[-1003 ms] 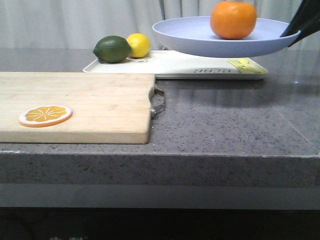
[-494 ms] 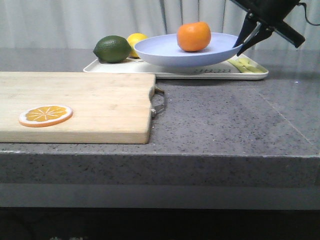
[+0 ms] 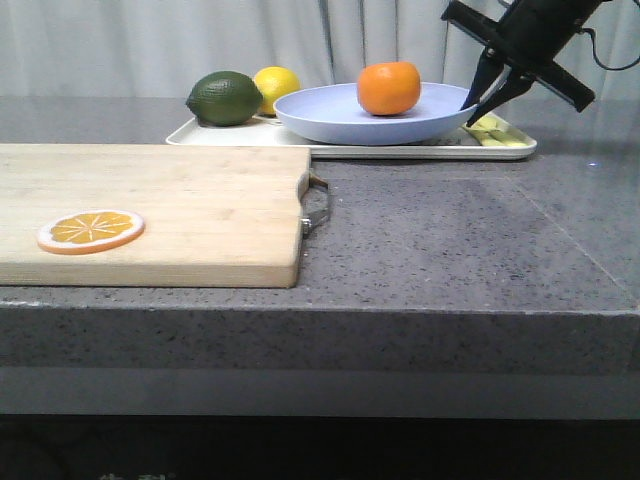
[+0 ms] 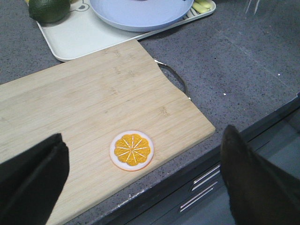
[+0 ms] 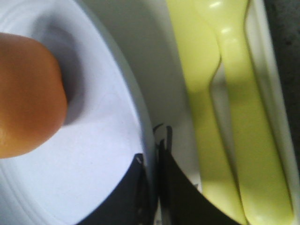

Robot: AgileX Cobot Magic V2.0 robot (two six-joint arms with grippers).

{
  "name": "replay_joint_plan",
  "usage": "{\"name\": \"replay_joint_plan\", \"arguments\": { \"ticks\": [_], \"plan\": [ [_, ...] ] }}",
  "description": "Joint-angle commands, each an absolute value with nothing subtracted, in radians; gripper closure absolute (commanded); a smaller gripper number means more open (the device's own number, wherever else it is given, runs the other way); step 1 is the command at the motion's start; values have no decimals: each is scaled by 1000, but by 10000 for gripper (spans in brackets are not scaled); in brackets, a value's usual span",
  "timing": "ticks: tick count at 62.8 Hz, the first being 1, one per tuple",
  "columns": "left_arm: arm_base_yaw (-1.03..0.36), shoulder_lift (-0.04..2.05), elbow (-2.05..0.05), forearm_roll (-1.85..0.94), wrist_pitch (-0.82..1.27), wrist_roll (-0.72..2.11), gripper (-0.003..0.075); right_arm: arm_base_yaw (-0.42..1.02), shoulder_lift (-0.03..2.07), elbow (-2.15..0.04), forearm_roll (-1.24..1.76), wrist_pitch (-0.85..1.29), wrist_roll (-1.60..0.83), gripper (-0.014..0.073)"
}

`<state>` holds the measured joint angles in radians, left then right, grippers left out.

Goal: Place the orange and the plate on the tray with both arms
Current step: 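Carry the plate with the orange over the white tray and lower it, then open the right gripper and raise it away from the plate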

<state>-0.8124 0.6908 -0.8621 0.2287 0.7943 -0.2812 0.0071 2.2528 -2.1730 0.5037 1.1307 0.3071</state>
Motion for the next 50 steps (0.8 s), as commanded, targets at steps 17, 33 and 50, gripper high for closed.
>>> {"name": "replay_joint_plan", "arguments": {
  "ticks": [17,33,50],
  "plan": [
    [-808,689,-887,234,719,-292,90,5,2189,-2209,517,1073,298,421],
    [-808,689,-887,238,719,-292,90,5,2174,-2210,517,1062,298,182],
    [-808,689,-887,239,718,-292,90,5,2088,-2210,510,1086,297,181]
  ]
}}
